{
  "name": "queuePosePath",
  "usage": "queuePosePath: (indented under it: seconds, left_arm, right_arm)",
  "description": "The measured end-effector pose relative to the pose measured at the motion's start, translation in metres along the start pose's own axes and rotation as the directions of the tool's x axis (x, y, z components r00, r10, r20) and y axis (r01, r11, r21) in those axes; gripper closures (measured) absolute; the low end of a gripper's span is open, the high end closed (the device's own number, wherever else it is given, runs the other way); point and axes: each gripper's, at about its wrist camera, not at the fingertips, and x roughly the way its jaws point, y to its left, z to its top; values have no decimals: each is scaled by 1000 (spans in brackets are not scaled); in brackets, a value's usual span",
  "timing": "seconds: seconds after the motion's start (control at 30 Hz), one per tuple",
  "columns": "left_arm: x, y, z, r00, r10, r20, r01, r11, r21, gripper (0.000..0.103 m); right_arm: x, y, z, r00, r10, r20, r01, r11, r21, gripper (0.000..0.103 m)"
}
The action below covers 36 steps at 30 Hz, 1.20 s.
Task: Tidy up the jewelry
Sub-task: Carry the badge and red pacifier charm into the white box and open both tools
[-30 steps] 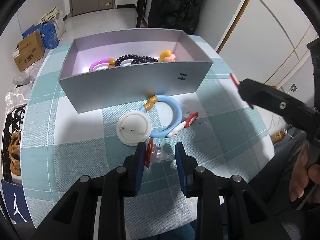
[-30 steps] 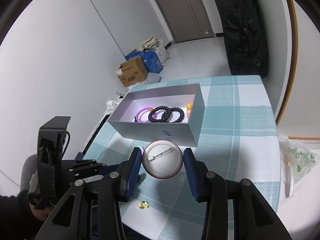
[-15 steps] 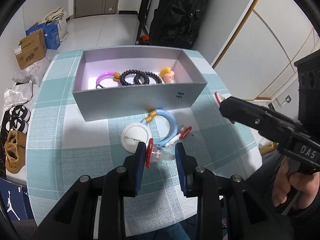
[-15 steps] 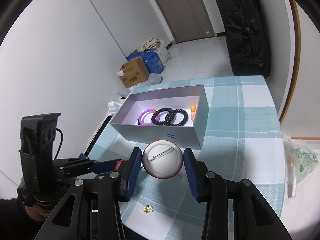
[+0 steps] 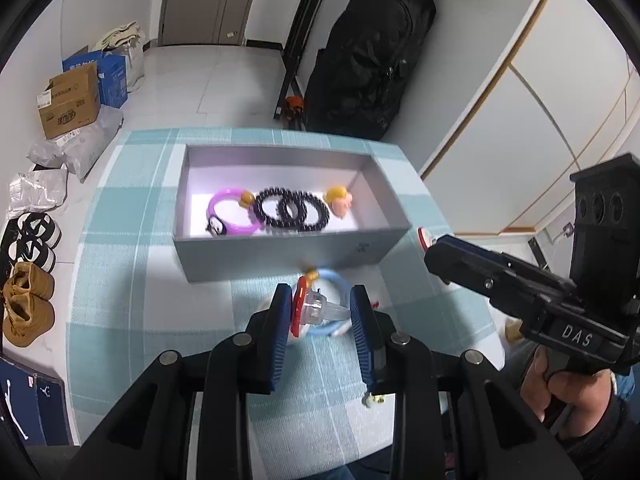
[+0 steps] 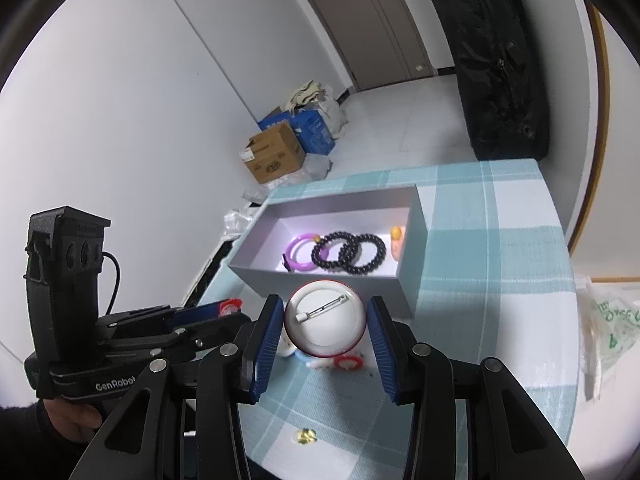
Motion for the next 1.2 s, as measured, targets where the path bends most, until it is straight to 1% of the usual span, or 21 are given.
queuePosePath:
  seconds: [0.1,0.3,0.57,0.7,0.83,0.9,1.0,1.13,1.2]
  left_arm:
    - [0,4,7,1000,-4,12,5,1000,-16,79]
    - [5,13,18,1000,-18,12,18,999,-50,79]
    - [9,18,36,999,-39,23,40,997,-65,79]
    - [13,19,47,999,-34,26,36,997,-63,79]
    - [21,26,53,999,-38,15,39,995,-86,79]
    - [26,30,56,1000,-29,6,29,995,-96,79]
    - [32,29,60,1000,-1,3,1,997,-81,79]
    - [40,31,64,1000,7,-12,-8,997,-77,79]
    - [43,33,67,1000,-1,-19,0,996,-86,79]
  right_arm:
    - [3,0,6,1000,15,6,-15,1000,4,61]
    - [8,1,17,999,42,14,-42,999,8,61]
    - [20,5,35,997,76,9,-76,997,-3,61]
    - [31,2,42,996,89,-6,-89,996,4,61]
    - [41,-3,48,995,91,-27,-91,996,9,61]
    - [43,-6,52,995,91,-29,-90,996,8,61]
    - [47,-12,57,995,91,-30,-91,996,22,61]
    - [56,-21,63,995,92,-43,-90,995,47,61]
    - [60,-23,64,995,88,-50,-86,995,48,61]
